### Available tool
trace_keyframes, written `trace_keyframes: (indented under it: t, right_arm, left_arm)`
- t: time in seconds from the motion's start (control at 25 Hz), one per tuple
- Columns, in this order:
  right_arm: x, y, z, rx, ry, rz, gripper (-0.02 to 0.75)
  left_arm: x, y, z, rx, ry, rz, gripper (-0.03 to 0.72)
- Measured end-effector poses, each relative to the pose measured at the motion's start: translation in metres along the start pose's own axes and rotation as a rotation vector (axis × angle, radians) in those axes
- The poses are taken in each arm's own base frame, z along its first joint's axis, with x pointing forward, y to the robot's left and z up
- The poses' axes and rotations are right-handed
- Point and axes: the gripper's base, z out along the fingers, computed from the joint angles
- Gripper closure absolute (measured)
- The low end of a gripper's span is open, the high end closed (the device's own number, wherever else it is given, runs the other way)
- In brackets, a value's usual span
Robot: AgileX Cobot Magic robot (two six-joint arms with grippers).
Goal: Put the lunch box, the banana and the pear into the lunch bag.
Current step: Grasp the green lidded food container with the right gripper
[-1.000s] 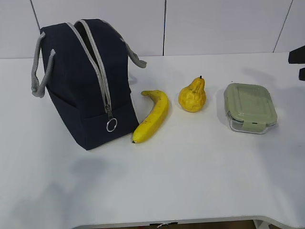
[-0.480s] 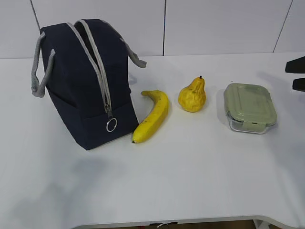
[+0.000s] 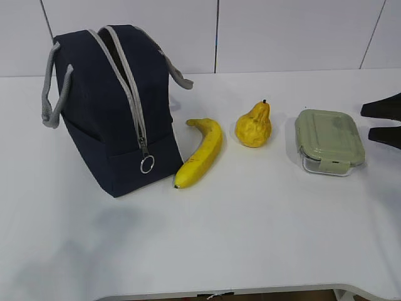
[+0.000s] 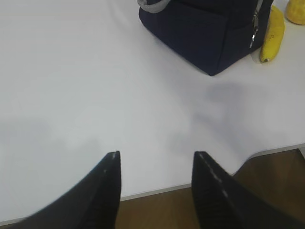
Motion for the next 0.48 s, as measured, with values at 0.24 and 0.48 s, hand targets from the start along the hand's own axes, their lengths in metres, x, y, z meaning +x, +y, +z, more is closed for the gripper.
trace_keyframes:
  t: [0.24,0.48]
  right_arm:
    - [-0.007,-0.011,-0.011,0.0,-0.078,0.024,0.137]
    - [-0.003,-0.035,-0.001,-0.011,-0.097,0.063,0.136]
  left_arm:
    - [0.0,0.0,0.0,0.0,0.0,0.0,0.341]
    - [0.0,0.0,0.0,0.0,0.0,0.0,0.341]
